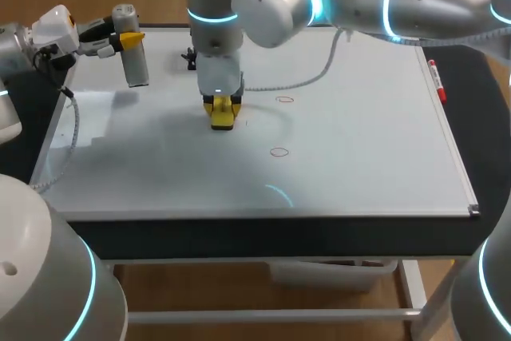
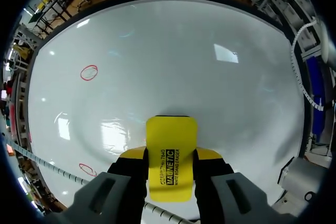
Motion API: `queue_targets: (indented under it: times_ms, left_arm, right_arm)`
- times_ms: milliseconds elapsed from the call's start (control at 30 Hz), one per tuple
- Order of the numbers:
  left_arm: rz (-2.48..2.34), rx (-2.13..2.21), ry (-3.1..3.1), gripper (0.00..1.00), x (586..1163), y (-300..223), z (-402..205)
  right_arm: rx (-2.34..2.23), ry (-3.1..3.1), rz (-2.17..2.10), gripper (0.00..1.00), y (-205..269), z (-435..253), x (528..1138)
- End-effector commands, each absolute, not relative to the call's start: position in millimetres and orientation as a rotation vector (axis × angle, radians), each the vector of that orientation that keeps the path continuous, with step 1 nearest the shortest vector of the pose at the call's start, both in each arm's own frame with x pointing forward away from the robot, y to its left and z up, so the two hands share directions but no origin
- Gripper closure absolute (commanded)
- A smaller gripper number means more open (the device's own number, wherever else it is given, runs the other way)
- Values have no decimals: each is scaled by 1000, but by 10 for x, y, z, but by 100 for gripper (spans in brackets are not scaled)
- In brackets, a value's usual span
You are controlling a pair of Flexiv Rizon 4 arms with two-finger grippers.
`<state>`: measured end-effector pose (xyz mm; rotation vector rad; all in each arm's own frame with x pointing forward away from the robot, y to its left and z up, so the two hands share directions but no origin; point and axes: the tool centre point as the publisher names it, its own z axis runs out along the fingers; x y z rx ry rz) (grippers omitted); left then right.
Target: Pick up the inspection probe, press it on each red-marked spot on the whiteboard one by one, put down the probe, pick up the eraser, and wipe off all the red marks.
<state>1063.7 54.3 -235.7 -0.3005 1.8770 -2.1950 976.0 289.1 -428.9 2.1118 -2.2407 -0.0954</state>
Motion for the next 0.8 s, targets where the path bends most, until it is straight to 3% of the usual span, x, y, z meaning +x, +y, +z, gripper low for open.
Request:
queue_targets:
  times_ms: [33,800]
  left_arm:
    - [-2192,-302,1874,100,10631,534,-2349]
    - [-2192,-302,1874,100,10631,534,-2349]
  right_arm:
    - [2108,-2252,-83,100,2730,-4322,9744]
    - [2172,-2175,-27,100,2423,-3964,9910]
